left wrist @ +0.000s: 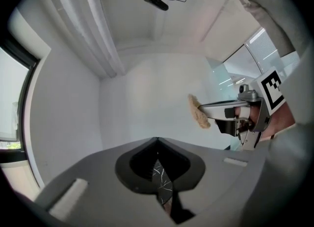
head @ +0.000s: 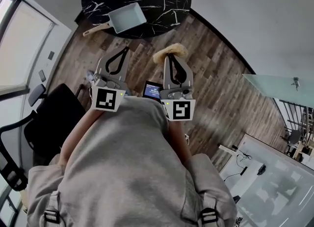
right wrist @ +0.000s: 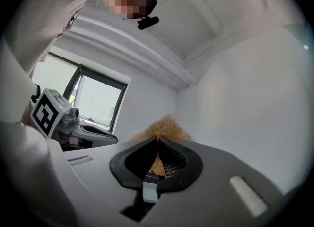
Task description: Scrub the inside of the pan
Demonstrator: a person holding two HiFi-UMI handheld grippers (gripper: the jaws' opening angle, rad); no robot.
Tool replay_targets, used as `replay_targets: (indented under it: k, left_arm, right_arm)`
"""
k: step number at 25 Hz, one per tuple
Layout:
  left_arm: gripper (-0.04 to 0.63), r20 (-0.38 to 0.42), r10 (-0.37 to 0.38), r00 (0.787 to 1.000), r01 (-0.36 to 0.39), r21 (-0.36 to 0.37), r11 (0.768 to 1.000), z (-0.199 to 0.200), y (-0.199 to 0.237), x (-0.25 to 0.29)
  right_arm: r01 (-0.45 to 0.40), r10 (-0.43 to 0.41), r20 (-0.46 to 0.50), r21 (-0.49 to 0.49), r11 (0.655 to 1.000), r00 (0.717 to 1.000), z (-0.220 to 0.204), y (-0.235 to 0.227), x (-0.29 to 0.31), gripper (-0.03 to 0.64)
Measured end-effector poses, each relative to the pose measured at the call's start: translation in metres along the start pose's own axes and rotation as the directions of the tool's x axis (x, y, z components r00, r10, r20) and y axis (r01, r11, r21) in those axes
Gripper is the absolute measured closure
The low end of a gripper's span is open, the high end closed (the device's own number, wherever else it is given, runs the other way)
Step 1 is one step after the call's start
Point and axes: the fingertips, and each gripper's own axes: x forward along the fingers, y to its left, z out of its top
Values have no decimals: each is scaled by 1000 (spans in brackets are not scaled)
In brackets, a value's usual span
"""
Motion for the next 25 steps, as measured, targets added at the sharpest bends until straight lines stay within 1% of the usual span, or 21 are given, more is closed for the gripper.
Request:
replay_targets:
  k: [3, 6, 9, 14, 18, 25]
  left_arm:
    - [594, 1, 9, 1000, -9, -10, 1000, -6, 1, -5]
    - [594, 0, 34, 999, -34, -18, 999, -13, 5, -15]
    - [594, -24, 56, 998, -57, -31, 998, -24, 8, -28]
    - [594, -67, 69, 995, -73, -58, 996, -41, 12, -44]
    - [594, -38, 71, 997, -71, -23, 997, -45, 16, -49]
    - [594, -71, 50, 996, -52, -37, 998, -50, 12, -53]
  right_arm:
    - [-28, 29, -27, 27, 999, 999, -8, 5, -3, 589]
    - [-68, 70, -48, 23, 997, 996, -15, 15, -7, 591]
    - [-89, 92, -64, 46, 995, 994, -21, 22, -10, 592]
    - [-99, 106, -98, 77, 992, 989, -32, 30, -9, 594]
    - [-98, 107, -105, 89, 991, 989, -35, 35, -8, 595]
    - [-107, 116, -131, 75, 991, 985, -39, 37, -8, 597]
